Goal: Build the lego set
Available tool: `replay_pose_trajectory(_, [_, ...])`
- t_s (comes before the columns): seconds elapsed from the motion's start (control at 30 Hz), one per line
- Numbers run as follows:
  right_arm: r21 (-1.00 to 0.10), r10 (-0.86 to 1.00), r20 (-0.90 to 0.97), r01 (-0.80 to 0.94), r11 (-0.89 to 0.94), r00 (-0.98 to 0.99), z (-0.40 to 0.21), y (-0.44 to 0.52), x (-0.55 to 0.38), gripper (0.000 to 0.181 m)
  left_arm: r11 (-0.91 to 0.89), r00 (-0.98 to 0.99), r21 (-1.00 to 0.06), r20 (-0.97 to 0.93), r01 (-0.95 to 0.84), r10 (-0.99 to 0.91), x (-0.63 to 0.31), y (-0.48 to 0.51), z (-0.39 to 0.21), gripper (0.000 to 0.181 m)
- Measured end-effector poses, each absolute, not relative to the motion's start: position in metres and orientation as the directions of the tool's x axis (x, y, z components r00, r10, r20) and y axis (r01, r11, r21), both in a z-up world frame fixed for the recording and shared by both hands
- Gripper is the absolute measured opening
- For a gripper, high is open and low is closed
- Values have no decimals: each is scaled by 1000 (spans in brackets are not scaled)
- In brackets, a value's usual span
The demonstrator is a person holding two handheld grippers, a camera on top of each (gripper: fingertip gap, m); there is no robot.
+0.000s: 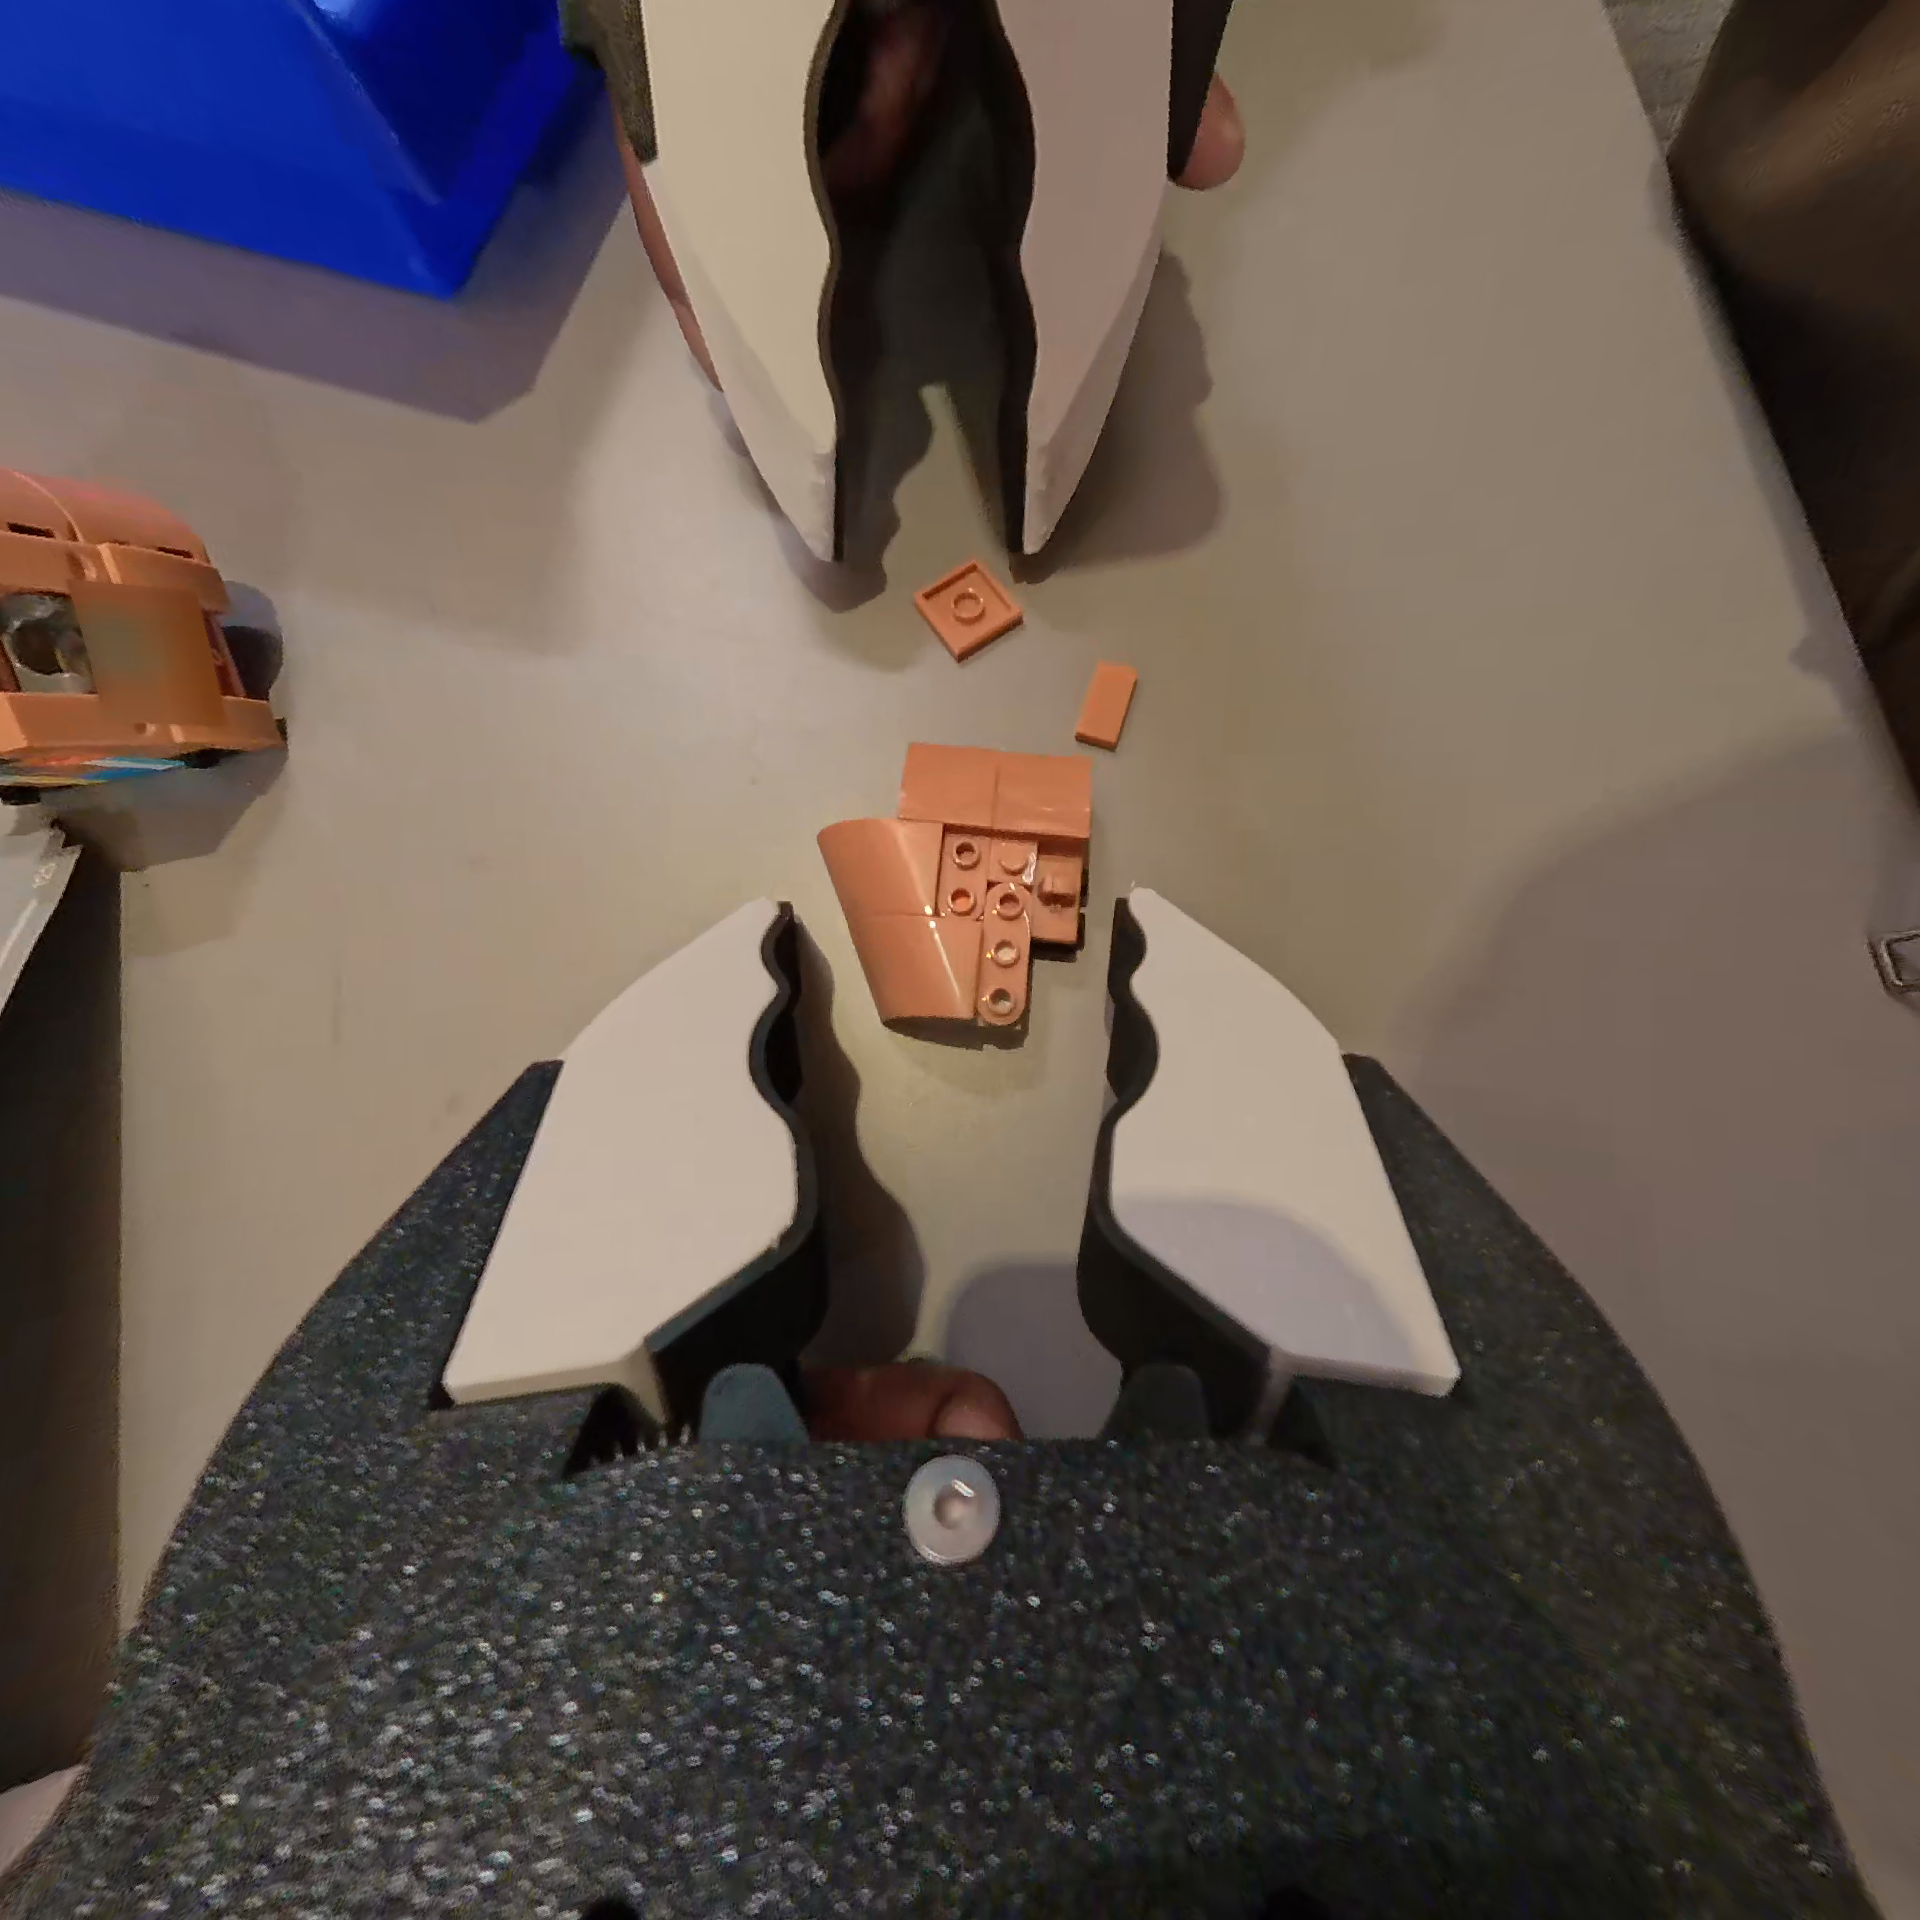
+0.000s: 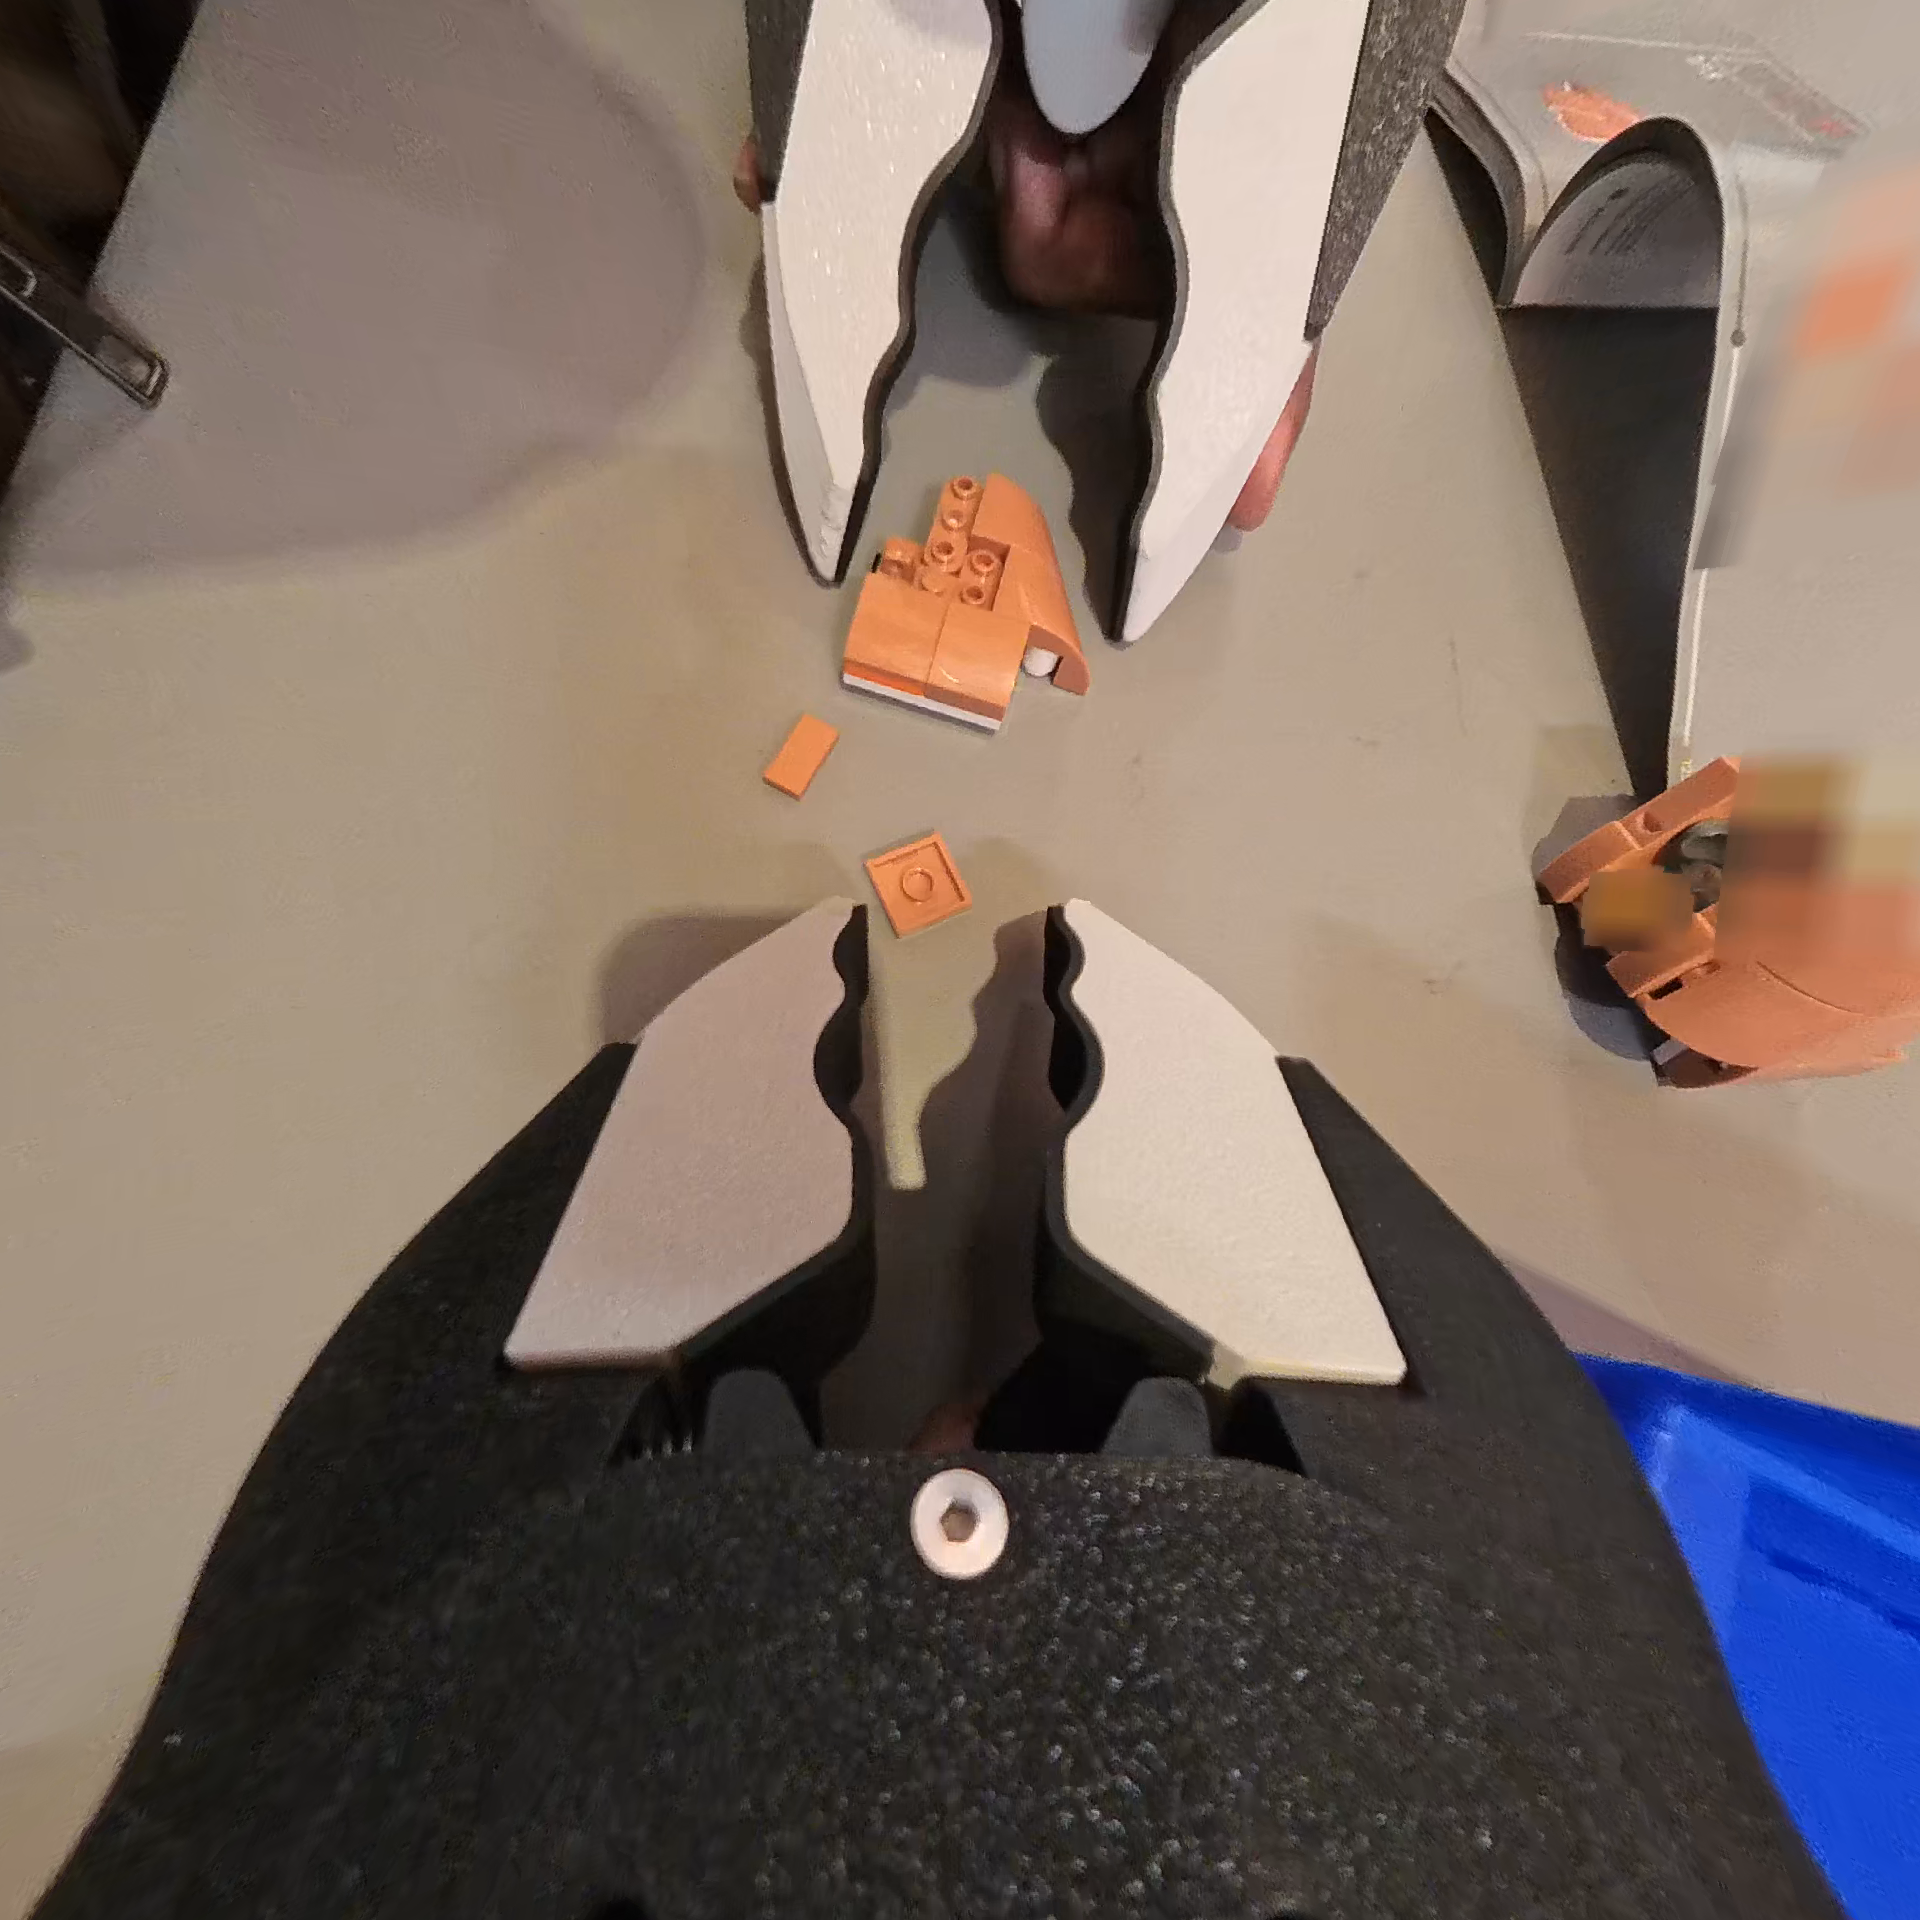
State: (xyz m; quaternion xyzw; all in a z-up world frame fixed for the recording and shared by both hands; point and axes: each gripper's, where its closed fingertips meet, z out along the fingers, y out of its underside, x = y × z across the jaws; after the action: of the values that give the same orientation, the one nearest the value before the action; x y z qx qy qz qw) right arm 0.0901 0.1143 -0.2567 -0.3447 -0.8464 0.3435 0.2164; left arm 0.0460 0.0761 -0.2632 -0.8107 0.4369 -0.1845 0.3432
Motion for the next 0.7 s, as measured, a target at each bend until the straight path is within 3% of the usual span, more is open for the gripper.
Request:
replay_pose_trajectory(0.2, [-717,735,84,472,514,-673,-260,113,89,33,-367,525,-721,5,-587,-851,53,75,-263,46])
replay_pose_trajectory(0.4, [-704,723,38,495,509,-690,-263,103,91,18,-381,552,-723,0,-576,-834,53,78,-262,45])
replay_pose_trajectory(0.7, [-729,763,63,493,476,-644,-258,104,81,17,-406,602,-727,-13,-554,-799,51,81,-261,45])
